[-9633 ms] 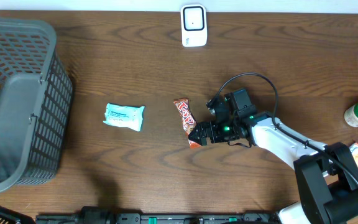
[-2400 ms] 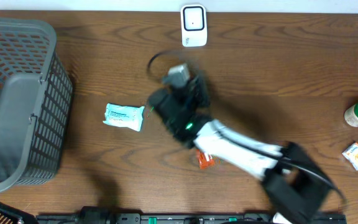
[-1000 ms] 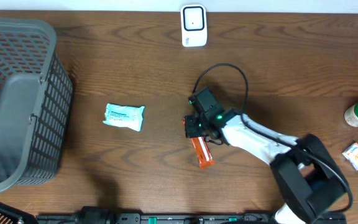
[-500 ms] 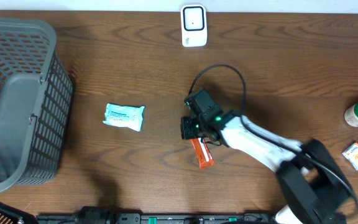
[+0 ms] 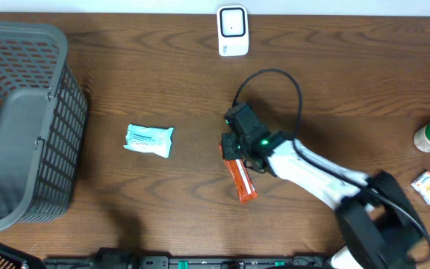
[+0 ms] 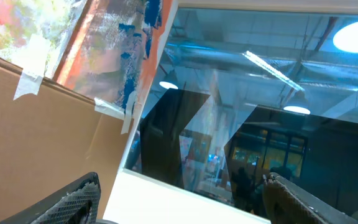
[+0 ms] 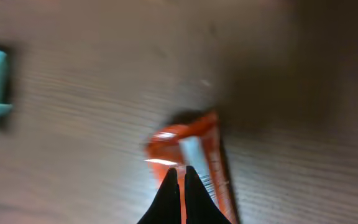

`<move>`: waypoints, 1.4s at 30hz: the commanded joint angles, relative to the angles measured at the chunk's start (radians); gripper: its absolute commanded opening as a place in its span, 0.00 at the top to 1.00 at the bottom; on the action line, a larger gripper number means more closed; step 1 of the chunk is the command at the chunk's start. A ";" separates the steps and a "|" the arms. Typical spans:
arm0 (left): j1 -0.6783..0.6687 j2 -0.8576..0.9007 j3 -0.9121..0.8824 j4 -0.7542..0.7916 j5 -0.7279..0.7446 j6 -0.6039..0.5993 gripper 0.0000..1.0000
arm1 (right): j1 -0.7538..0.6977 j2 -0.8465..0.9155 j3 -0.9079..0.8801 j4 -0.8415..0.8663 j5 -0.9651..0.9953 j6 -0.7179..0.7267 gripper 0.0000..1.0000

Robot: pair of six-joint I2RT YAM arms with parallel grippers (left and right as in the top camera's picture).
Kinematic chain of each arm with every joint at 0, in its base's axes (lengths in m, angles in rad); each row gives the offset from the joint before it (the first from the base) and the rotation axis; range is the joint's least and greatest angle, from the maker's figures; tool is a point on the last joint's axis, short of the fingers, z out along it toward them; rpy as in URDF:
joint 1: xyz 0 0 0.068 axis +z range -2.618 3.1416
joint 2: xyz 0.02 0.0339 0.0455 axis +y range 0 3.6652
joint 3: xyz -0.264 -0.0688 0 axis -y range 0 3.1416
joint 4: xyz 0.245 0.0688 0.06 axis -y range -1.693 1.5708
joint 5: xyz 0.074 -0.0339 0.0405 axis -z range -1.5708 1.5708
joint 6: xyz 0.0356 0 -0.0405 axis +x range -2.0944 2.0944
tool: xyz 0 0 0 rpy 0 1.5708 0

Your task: Scan the item barcode

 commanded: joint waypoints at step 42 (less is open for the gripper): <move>0.003 -0.008 0.000 0.002 -0.006 0.016 0.16 | 0.115 0.039 0.022 -0.179 -0.028 0.040 0.99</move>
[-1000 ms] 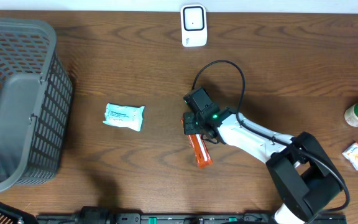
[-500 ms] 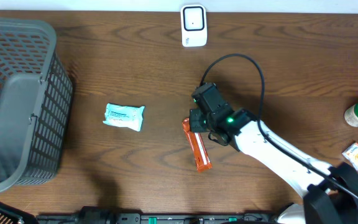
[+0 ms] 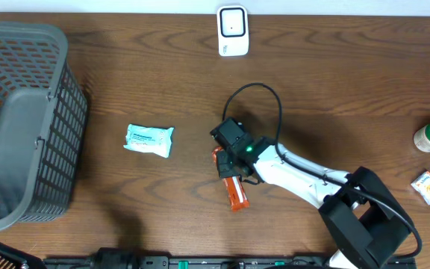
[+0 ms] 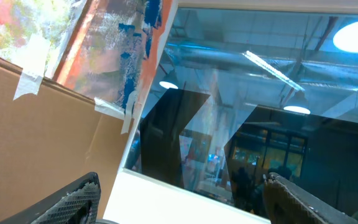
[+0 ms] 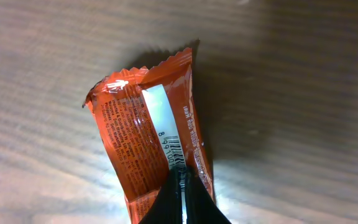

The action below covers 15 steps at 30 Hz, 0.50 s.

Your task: Scan the item barcode

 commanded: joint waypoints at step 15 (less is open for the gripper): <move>0.003 -0.009 0.000 0.002 -0.006 0.016 0.16 | -0.004 -0.197 0.011 0.005 0.101 0.013 0.99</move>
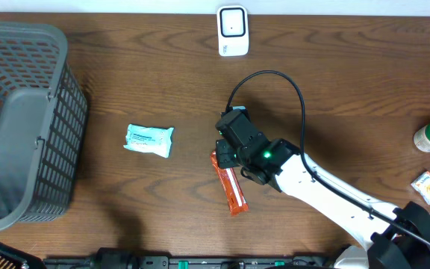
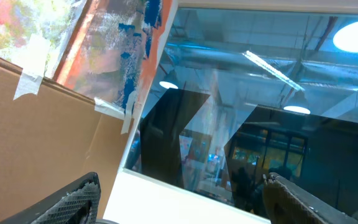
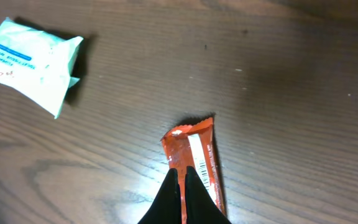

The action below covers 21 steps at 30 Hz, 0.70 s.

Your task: Scan the item barcode

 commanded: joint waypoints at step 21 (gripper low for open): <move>0.003 -0.009 0.000 0.002 -0.006 0.017 0.16 | 0.023 0.127 0.074 -0.076 -0.063 -0.002 0.98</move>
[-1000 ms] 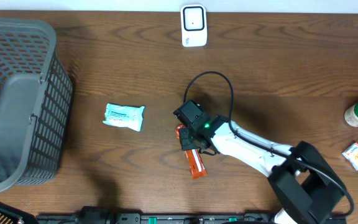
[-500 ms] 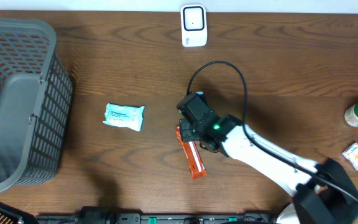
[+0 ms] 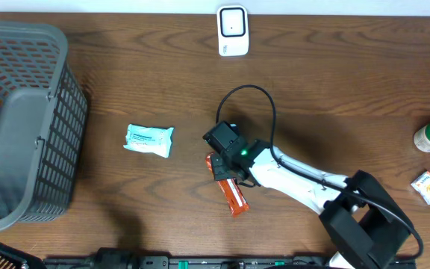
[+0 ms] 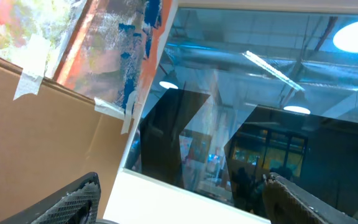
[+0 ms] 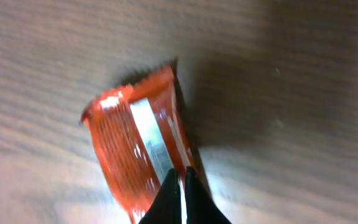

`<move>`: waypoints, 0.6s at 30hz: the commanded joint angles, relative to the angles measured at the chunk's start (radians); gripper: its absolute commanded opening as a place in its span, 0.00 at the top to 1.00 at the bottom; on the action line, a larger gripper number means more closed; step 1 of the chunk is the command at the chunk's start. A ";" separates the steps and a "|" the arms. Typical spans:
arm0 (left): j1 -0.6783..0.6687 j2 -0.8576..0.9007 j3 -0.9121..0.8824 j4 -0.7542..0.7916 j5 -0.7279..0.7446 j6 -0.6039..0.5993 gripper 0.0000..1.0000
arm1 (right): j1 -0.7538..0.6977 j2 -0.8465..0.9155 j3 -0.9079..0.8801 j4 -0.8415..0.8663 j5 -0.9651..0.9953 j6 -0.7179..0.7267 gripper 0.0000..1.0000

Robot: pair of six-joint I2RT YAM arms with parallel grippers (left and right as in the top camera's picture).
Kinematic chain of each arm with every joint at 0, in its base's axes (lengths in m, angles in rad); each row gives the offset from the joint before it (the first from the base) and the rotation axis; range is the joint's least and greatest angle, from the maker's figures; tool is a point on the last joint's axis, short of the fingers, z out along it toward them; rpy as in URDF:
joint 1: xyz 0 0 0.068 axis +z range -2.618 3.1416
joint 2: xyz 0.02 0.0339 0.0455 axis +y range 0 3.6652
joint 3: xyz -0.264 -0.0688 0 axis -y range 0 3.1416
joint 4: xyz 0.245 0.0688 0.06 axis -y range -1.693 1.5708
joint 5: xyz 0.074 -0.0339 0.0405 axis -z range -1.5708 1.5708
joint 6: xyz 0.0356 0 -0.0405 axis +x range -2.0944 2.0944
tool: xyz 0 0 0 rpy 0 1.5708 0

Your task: Scan the item barcode

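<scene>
An orange snack wrapper lies flat on the wooden table, its white barcode strip facing up. My right gripper is shut, and its tips sit low over the wrapper's strip with nothing held between them. In the overhead view that gripper is at the wrapper's upper end. The white scanner stands at the table's far edge. My left gripper is open and points up at a ceiling and window. It does not show in the overhead view.
A light blue packet lies left of the wrapper. A grey mesh basket fills the left side. A green-lidded jar and a small orange packet sit at the right edge.
My right gripper was higher, with the blue packet in its wrist view. Now it is close over the wrapper, which fills that view. The wrapper lies where it did.
At first my shut right gripper was on the wrapper's upper end, a little further right. Then the wrapper lay slightly left, with the tips low on its barcode. The gripper was then higher, and now it is low on the wrapper again. The left arm has not moved.
</scene>
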 commanded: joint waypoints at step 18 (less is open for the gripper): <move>0.003 -0.008 0.000 0.002 -0.006 0.016 0.16 | 0.250 -0.078 0.020 -0.115 -0.117 0.030 0.99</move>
